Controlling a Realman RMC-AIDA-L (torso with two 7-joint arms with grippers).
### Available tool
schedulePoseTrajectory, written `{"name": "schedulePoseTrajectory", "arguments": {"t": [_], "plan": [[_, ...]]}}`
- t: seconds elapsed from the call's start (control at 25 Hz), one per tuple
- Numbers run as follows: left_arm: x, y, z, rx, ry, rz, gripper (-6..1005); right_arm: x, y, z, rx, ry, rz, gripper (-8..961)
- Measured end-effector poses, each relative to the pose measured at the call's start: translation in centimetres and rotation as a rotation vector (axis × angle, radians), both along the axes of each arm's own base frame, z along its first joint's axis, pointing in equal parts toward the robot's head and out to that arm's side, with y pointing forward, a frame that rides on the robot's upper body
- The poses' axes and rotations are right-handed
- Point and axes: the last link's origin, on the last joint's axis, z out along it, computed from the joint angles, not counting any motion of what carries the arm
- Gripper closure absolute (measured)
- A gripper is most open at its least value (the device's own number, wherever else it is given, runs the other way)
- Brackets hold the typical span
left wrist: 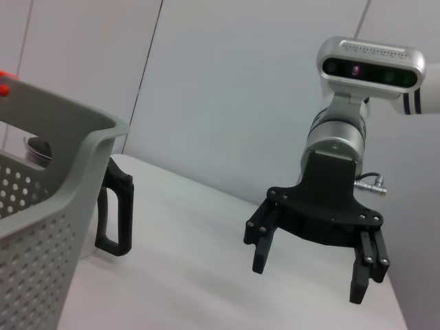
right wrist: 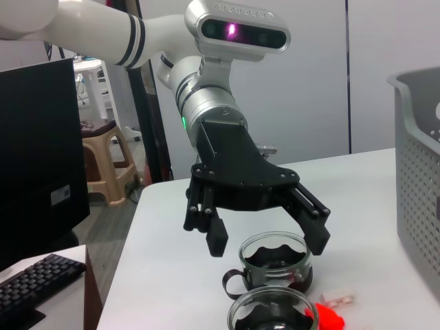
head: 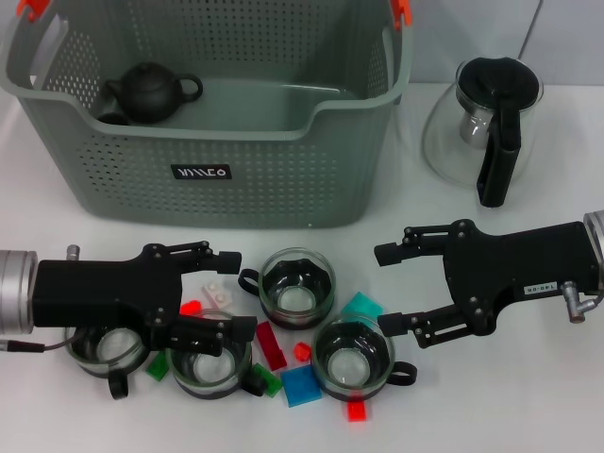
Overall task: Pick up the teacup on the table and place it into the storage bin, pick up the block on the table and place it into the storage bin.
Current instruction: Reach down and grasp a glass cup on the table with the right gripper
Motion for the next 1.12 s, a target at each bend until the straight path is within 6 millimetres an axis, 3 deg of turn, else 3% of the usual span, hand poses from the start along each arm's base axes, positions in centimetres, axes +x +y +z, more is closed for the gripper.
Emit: {"name": "schedulePoseTrajectory", "arguments": {"t": [0.84, 1.12], "plan": [[0.1, -0.5, 0.8, -0.032, -0.038, 0.018, 49, -0.1, 0.0, 0.1, 0.004, 0.014, 0.006, 91], [-0.1, -0.5, 1.1, -0.035, -0.048, 0.065, 49, -0.9, 0.1, 1.3, -0.034, 0.014, 0.009, 92]]}}
